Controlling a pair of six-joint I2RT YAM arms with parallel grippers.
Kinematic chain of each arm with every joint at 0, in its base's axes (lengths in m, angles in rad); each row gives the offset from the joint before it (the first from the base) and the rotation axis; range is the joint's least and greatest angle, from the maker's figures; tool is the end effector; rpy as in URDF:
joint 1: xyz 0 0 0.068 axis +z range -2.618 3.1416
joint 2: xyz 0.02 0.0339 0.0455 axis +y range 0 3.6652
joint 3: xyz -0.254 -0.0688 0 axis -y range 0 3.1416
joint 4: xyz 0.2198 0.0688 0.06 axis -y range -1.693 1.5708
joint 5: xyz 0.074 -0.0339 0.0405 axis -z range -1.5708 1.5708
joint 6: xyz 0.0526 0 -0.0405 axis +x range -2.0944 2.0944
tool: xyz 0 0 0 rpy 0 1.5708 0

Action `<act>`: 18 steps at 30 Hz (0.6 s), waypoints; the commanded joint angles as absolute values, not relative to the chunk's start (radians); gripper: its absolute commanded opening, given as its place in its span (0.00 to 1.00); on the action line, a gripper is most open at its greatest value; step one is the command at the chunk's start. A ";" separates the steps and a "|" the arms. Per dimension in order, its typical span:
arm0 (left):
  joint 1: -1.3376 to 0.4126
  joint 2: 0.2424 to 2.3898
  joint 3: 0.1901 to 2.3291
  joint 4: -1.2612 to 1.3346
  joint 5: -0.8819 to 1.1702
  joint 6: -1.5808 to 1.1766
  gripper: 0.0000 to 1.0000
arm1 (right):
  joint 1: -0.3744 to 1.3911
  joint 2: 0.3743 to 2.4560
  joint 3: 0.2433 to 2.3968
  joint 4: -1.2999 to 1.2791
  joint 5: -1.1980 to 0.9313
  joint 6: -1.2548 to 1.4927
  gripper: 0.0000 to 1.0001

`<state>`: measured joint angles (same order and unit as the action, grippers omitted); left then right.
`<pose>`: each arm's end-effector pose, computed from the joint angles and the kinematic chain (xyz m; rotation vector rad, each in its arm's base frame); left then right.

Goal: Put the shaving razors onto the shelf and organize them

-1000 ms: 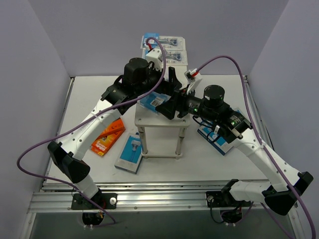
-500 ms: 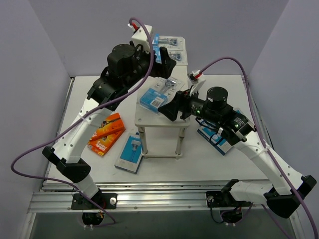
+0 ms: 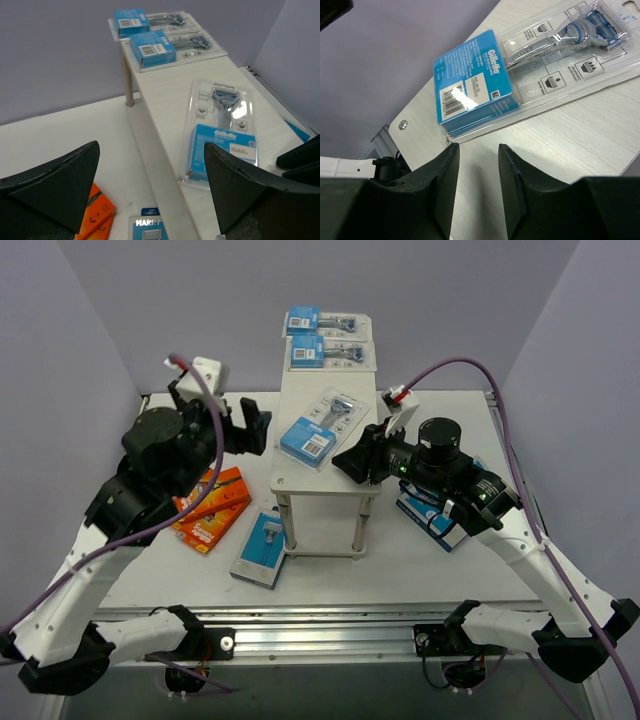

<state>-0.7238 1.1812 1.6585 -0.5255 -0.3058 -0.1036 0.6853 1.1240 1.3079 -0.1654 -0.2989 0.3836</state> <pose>0.1717 -0.1307 0.4968 0.2667 1.6088 -0.3904 0.1757 0.1636 0.4440 -0.4942 1.5805 1.0614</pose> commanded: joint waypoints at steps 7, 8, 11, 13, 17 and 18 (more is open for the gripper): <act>-0.715 0.953 1.391 -0.531 -0.479 -0.086 0.94 | 0.721 1.155 1.359 -0.189 -0.313 0.334 0.26; -0.715 0.945 1.364 -0.531 -0.483 -0.089 0.94 | 0.726 1.163 1.359 -0.189 -0.313 0.334 0.25; -0.715 0.930 1.326 -0.517 -0.486 -0.097 0.94 | 0.745 1.183 1.362 -0.181 -0.307 0.336 0.25; -0.715 0.923 1.310 -0.508 -0.485 -0.100 0.94 | 0.755 1.196 1.373 -0.175 -0.299 0.342 0.25; -0.713 0.911 1.296 -0.499 -0.500 -0.100 0.94 | 0.773 1.247 1.394 -0.146 -0.278 0.353 0.26; -0.712 0.905 1.295 -0.494 -0.500 -0.098 0.94 | 0.778 1.256 1.397 -0.138 -0.270 0.356 0.26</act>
<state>-0.7181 0.9348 1.2884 -0.5426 -0.4706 -0.0929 0.7628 1.2171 1.3666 -0.1589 -0.2928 0.3546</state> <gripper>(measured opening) 0.942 0.256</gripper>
